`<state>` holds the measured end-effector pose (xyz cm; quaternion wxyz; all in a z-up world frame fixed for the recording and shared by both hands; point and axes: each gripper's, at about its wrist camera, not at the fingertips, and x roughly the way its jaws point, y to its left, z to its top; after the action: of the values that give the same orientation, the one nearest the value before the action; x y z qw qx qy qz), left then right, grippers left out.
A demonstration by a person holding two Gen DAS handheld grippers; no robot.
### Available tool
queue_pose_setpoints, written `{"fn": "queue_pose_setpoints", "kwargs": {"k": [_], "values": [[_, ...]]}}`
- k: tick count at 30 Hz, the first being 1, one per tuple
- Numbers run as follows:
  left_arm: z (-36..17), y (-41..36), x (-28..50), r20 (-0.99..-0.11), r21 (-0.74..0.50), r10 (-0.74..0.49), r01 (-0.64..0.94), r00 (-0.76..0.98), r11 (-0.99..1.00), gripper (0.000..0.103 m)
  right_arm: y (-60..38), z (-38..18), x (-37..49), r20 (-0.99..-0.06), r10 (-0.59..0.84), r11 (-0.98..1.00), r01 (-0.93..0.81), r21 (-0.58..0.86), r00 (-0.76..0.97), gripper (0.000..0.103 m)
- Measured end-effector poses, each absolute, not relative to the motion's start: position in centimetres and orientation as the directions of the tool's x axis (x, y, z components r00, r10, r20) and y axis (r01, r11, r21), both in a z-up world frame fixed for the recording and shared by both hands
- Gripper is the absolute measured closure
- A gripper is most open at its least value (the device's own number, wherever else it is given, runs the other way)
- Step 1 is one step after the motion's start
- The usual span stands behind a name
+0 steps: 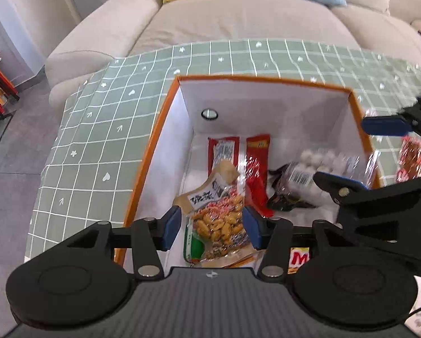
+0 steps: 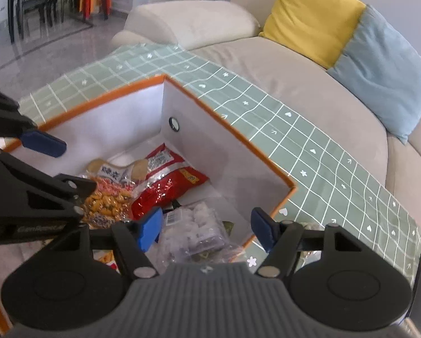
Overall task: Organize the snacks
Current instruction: 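Carry the peanut and quail-egg packets into the orange box and open both tools, then grasp the small silver packet with the left tool while the right tool grasps the red duck-neck packet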
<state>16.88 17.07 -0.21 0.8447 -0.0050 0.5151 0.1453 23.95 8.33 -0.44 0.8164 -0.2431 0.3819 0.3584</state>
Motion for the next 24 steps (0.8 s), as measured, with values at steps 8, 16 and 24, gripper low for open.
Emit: {"fn": "queue_pose_setpoints", "kwargs": {"k": [8, 16, 24], "values": [[2.0, 15.9, 15.7, -0.795, 0.051, 0.18, -0.231, 0.58, 0.972, 0.043, 3.3, 2.7, 24.1, -0.755, 0.407, 0.74, -0.67, -0.059, 0.515, 0.028], [3.0, 12.2, 15.6, -0.736, -0.054, 0.033, -0.107, 0.676, 0.993, 0.041, -4.0, 3.0, 23.4, -0.746, 0.373, 0.815, -0.579, -0.022, 0.553, 0.026], [2.3, 6.1, 16.0, -0.709, -0.054, -0.071, 0.047, 0.701, 0.997, 0.041, -10.6, 1.1, 22.2, -0.771, 0.306, 0.859, -0.511, -0.029, 0.558, 0.024]]}}
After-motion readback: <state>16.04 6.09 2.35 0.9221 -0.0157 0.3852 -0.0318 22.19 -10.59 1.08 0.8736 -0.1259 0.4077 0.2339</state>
